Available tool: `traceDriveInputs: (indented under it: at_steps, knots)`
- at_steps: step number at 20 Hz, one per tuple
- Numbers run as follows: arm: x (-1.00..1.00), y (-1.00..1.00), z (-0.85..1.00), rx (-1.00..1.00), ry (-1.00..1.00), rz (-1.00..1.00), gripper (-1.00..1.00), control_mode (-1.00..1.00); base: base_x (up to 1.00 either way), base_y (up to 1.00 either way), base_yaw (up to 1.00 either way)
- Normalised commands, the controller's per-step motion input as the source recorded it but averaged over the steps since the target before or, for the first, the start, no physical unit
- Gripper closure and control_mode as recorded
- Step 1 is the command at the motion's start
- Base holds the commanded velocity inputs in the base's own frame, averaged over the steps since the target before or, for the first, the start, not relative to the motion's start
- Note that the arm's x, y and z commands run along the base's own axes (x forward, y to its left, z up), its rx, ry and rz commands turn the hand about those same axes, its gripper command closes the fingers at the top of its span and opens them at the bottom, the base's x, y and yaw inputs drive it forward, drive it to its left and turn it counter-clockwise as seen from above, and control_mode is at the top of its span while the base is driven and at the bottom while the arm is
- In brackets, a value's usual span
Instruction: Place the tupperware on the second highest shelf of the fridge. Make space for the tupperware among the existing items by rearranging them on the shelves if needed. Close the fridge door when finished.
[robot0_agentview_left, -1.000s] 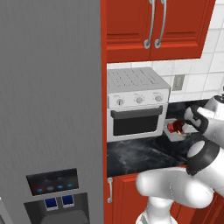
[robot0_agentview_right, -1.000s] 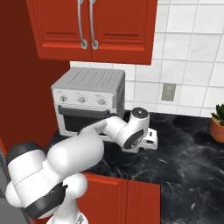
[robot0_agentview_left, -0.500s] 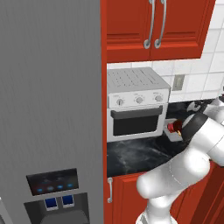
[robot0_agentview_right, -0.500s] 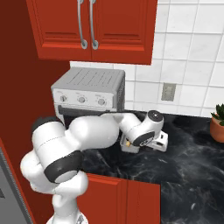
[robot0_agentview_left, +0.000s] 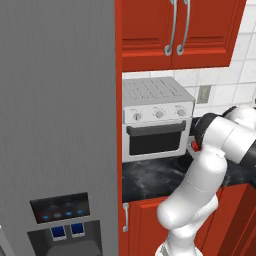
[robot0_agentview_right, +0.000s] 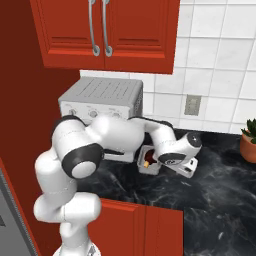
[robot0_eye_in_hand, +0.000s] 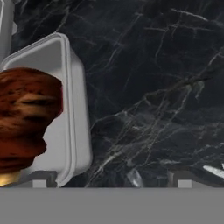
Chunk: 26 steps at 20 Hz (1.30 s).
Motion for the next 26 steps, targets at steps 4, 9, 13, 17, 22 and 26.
traceDriveInputs:
  at_steps: [4, 9, 13, 17, 22, 26]
  knots:
    - [0.01, 0.12, 0.00, 0.04, -0.04, 0.00, -1.00, -1.00, 0.00, 0.00, 0.00]
    - [0.00, 0.42, -0.11, 0.00, -0.11, 0.00, -1.00, -1.00, 0.00, 0.00, 0.00]
    - [0.00, 0.59, -0.17, 0.00, -0.07, 0.00, -1.00, -1.00, 0.00, 0.00, 0.00]
    - [0.00, 0.56, -0.02, -0.04, -0.03, 0.00, -1.00, -1.00, 0.00, 0.00, 0.00]
    - [0.00, 0.31, -0.15, -0.06, -0.01, 0.00, -1.00, -1.00, 0.00, 0.00, 0.00]
    - [0.02, 0.07, -0.25, -0.02, -0.03, 0.00, -1.00, -1.00, 0.00, 0.00, 0.00]
